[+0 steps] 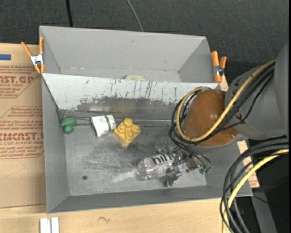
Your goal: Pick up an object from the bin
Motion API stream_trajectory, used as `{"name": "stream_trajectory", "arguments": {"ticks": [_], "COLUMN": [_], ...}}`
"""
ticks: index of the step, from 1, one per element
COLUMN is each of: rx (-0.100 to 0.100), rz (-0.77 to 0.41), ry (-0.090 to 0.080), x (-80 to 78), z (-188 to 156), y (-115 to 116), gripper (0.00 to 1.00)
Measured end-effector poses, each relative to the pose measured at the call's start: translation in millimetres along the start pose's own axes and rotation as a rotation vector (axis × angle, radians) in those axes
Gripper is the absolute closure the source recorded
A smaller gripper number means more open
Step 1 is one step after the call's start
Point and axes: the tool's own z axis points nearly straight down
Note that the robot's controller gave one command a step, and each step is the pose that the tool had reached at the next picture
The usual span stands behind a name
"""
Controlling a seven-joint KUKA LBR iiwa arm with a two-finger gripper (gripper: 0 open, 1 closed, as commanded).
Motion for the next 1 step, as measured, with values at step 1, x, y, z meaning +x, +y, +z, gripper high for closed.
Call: {"name": "stream_trajectory", "arguments": {"ticks": [1], "rx": [0.000], "rz": [0.000], "ry": [0.000], "x": [0.0], "z": [0.0], "y": [0.0], "gripper": [1.00]}}
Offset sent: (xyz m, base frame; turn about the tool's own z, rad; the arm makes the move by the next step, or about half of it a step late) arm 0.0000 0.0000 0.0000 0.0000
